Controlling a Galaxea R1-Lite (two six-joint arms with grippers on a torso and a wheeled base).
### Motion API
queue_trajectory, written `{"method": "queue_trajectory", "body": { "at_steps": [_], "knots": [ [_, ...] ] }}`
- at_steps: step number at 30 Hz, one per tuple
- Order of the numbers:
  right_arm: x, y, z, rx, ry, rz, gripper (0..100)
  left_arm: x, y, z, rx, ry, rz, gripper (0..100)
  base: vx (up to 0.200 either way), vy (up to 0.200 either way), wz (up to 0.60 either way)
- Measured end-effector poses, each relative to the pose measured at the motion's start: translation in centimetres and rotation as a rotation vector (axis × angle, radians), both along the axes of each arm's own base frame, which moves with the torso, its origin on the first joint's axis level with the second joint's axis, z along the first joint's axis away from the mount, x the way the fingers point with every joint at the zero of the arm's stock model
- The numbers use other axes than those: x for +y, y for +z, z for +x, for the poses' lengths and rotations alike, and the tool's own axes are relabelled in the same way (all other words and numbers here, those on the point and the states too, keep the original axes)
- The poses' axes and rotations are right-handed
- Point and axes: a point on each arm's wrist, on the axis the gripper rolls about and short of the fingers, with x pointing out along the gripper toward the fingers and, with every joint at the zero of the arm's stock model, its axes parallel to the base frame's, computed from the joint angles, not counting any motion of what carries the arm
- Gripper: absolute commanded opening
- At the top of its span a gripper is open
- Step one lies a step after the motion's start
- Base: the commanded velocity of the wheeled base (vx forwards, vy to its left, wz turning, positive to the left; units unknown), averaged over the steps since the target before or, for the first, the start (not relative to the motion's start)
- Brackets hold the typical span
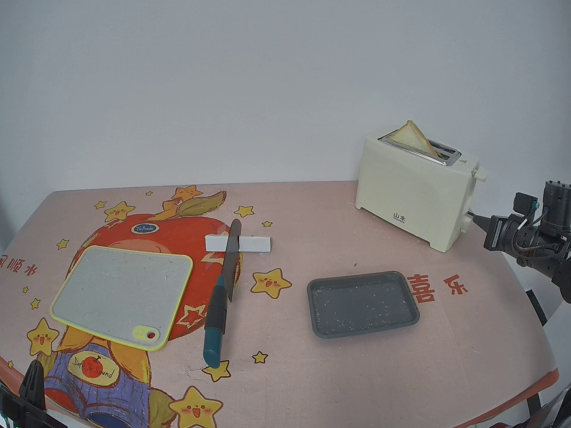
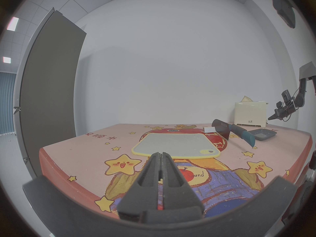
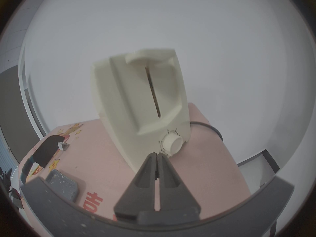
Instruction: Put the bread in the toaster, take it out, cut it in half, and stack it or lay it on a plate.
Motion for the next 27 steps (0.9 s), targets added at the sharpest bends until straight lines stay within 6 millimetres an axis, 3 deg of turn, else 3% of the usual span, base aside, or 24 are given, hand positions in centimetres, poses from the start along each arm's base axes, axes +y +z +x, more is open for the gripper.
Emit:
{"method": "queue_trajectory", "body": {
  "at_steps": [2,3,27],
  "knots": [
    [0.1,0.3,-0.3,-0.014,0.003,-0.002,0,0.0,0.0,0.0,0.0,0.0,0.0,0,0.0,0.0,0.0],
    [0.1,0.5,-0.4,-0.021,0.002,-0.002,100,0.0,0.0,0.0,0.0,0.0,0.0,0,0.0,0.0,0.0],
    [0.3,2.4,-1.3,-0.096,-0.045,-0.004,100,0.0,0.0,0.0,0.0,0.0,0.0,0,0.0,0.0,0.0]
  ]
}}
